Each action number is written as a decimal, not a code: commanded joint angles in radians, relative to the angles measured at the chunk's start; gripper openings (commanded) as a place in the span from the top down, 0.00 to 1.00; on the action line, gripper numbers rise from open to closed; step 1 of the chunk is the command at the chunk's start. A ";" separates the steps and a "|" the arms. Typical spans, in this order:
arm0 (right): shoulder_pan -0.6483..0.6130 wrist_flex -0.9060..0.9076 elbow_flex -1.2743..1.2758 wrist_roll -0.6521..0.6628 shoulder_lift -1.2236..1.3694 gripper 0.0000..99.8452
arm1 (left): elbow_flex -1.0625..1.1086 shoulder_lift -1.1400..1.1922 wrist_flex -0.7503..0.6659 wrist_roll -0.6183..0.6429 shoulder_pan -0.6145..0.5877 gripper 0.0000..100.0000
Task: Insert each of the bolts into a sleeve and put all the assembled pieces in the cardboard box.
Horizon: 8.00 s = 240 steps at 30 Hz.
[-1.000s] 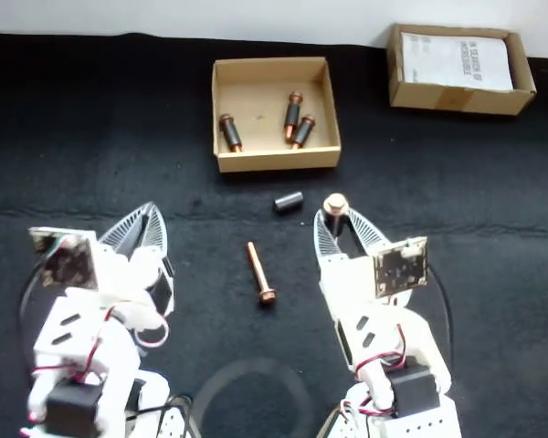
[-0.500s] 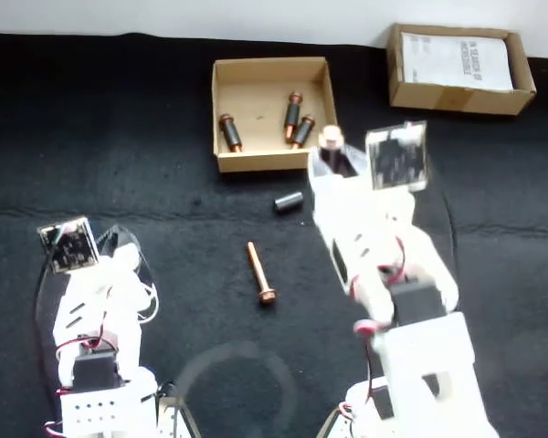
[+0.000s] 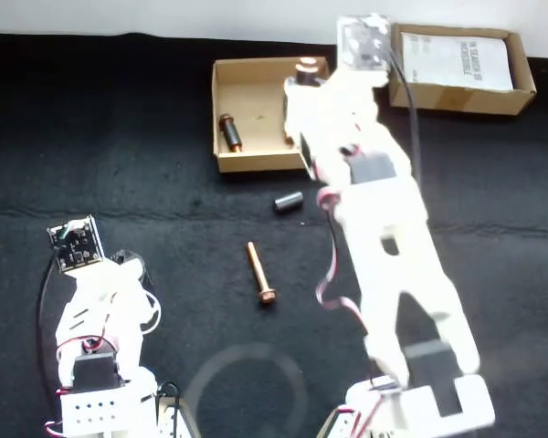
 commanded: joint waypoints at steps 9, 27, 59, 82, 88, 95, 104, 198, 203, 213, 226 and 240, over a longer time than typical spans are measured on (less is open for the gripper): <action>0.010 -0.027 -0.707 -0.226 0.700 0.99 | 0.019 -0.024 0.003 -0.006 0.016 0.99; -0.076 0.460 -1.369 -0.219 1.267 0.70 | 0.019 -0.022 -0.014 0.000 -0.025 0.85; -0.084 1.265 -1.817 -0.226 0.889 0.70 | 0.019 -0.022 -0.014 -0.005 -0.030 0.85; -0.099 1.259 -0.811 -0.413 0.367 0.70 | 0.019 -0.022 -0.012 -0.005 -0.030 0.85; -0.099 1.102 -0.584 -0.448 0.367 0.70 | 0.019 -0.022 -0.012 -0.005 -0.030 0.85; -0.099 0.826 -0.404 -0.508 0.366 0.70 | 0.019 -0.022 -0.012 -0.005 -0.030 0.85; -0.099 0.590 -0.259 -0.583 0.366 0.70 | 0.019 -0.022 -0.012 -0.005 -0.030 0.85; -0.015 0.298 0.595 -0.241 -0.053 0.99 | 0.019 -0.022 -0.011 -0.006 -0.030 0.85; 0.013 0.300 0.423 -0.241 0.156 0.99 | 0.019 -0.022 -0.011 -0.006 -0.030 0.85; 0.002 0.475 0.237 -0.239 0.265 0.99 | 0.019 -0.022 -0.011 -0.006 -0.030 0.85; -0.001 0.653 0.105 -0.239 0.263 0.83 | 0.019 -0.022 -0.011 -0.006 -0.027 0.85; -0.021 0.665 0.097 -0.241 0.268 0.83 | 0.019 -0.021 -0.011 -0.006 -0.027 0.85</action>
